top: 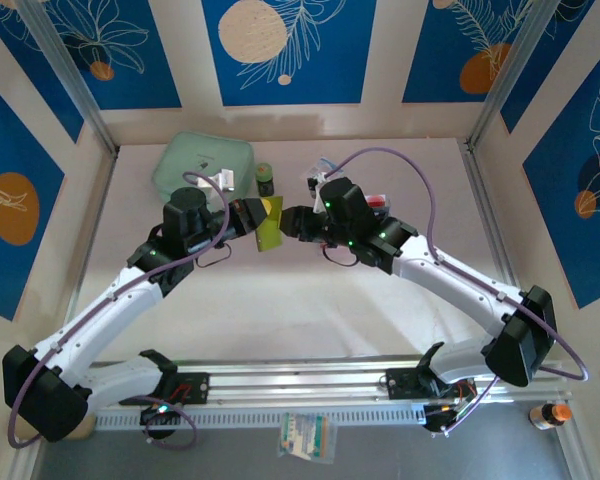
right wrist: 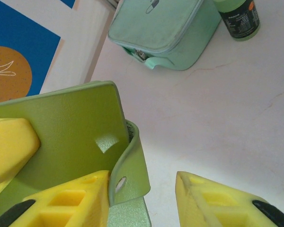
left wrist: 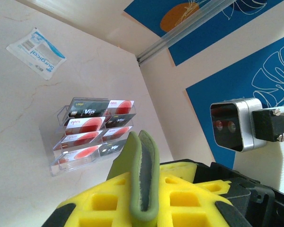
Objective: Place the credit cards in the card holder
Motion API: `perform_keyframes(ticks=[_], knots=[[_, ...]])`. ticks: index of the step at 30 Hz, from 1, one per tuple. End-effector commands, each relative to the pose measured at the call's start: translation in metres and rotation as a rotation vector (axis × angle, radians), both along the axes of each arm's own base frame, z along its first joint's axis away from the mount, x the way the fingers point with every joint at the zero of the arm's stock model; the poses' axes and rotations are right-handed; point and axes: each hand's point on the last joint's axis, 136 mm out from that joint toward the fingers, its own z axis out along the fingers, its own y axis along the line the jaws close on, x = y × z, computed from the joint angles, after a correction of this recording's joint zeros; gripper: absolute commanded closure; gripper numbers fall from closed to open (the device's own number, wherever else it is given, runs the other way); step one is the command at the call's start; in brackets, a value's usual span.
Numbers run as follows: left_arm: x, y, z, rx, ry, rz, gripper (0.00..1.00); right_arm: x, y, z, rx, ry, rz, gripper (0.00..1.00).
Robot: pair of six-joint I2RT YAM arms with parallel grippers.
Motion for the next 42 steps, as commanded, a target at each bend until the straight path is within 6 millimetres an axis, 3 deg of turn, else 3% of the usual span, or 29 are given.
perform_keyframes(ticks=[1,11,17,25,33,42], knots=[[0.000,-0.003,0.031,-0.061,-0.093,-0.012,1.00,-0.012,0.010,-0.009,-0.014,0.057,0.064,0.62],[0.000,-0.003,0.028,-0.062,-0.089,-0.010,1.00,-0.015,0.019,-0.023,-0.066,0.084,0.085,0.77],[0.001,-0.003,0.031,-0.072,-0.091,-0.008,1.00,-0.009,0.009,-0.051,-0.164,0.109,0.031,1.00],[-0.002,-0.006,0.041,-0.138,-0.093,-0.023,1.00,0.003,-0.018,-0.098,-0.293,0.140,-0.075,1.00],[-0.015,-0.010,0.084,-0.368,-0.103,-0.081,1.00,0.016,-0.078,-0.179,-0.463,0.291,-0.239,1.00],[-0.033,-0.003,0.134,-0.523,-0.152,-0.128,1.00,0.016,-0.085,-0.203,-0.492,0.347,-0.226,1.00]])
